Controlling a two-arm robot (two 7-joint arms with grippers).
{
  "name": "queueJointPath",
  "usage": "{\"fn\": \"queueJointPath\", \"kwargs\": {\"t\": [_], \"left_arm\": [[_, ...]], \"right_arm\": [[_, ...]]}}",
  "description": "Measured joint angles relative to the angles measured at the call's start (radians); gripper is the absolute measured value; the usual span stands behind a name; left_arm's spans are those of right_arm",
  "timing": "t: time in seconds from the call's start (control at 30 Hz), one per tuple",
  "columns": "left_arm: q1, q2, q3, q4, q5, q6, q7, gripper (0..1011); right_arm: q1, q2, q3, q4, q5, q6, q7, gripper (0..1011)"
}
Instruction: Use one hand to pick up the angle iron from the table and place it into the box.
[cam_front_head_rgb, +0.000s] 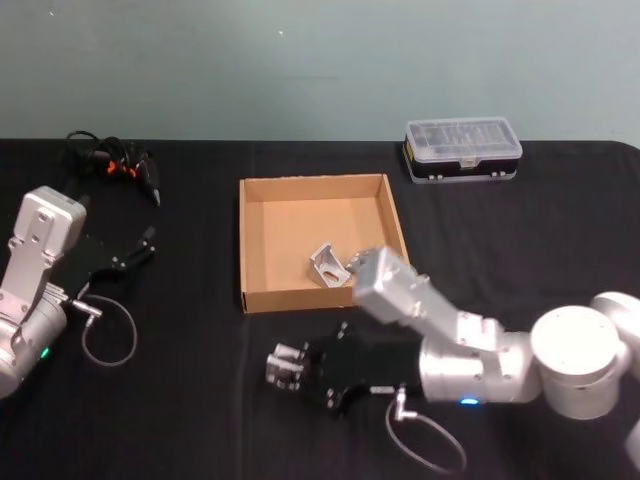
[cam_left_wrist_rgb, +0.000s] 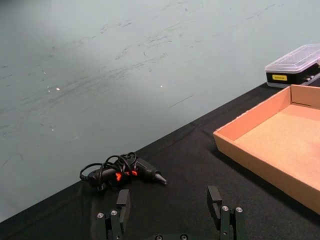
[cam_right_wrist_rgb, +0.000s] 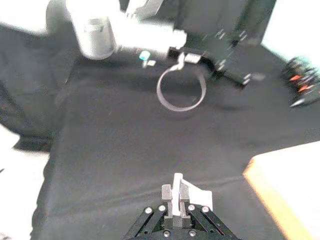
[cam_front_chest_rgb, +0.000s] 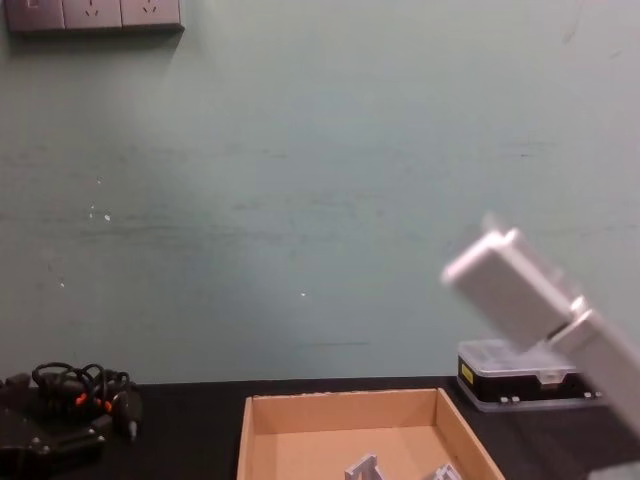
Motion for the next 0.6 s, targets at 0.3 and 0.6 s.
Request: {"fn": "queueJointPath", "kwargs": {"t": [0.3, 0.6], "left_arm": [[0.000, 0.000, 0.000, 0.000, 0.000, 0.000, 0.000, 1011], [0.000, 0.000, 0.000, 0.000, 0.000, 0.000, 0.000, 1011]], "right_arm": [[-0.066, 0.052, 0.132, -0.115, 0.060, -0.037, -0.102, 82], [-0.069, 0.012, 0.211, -0.089, 0.063, -0.045, -0.197, 82]]}}
